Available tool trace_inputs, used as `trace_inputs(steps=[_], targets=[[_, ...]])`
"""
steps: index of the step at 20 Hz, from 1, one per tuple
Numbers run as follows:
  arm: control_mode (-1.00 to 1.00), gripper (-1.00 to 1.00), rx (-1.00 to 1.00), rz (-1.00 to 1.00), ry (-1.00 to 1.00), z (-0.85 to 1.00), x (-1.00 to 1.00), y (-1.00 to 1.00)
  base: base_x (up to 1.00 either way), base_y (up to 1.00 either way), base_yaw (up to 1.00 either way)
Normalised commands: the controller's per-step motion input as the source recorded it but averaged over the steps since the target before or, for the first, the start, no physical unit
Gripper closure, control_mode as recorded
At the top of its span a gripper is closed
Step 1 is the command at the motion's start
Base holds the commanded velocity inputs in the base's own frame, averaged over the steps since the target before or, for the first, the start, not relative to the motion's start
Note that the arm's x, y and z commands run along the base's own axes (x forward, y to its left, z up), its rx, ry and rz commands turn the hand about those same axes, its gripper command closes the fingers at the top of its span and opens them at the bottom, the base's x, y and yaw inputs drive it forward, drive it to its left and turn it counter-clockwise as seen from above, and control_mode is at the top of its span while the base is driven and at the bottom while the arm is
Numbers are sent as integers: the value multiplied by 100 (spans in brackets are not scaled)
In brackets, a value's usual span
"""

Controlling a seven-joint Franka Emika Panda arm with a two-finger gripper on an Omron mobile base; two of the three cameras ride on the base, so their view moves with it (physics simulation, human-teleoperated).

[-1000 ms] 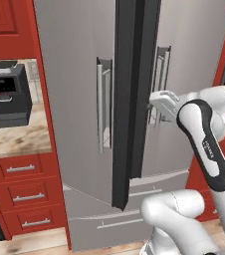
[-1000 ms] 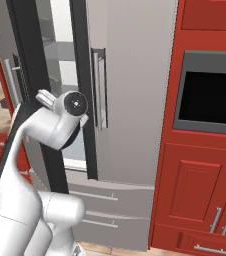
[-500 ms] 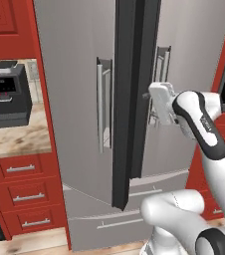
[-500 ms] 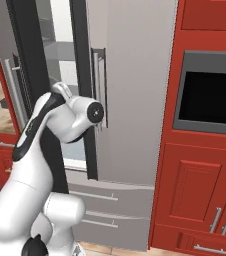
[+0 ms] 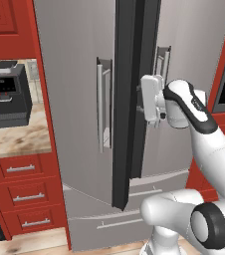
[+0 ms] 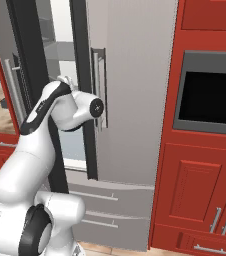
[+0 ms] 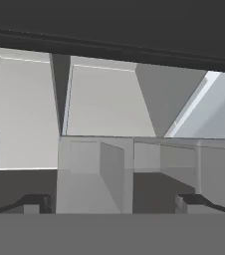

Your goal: Retrieve the sausage and cheese from the fridge and place them on the cutting board on the counter.

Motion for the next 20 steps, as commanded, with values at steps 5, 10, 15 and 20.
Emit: trace_inputs(steps=[5,10,15,20], targets=[[-100,-100,16,0,0,1,25,18,0,0,0],[-100,-100,14,2,17,0,-7,40,0,0,0],[-100,-100,9,8,14,4,-22,38,0,0,0],[-100,-100,13,12,19,9,-42,40,0,0,0]])
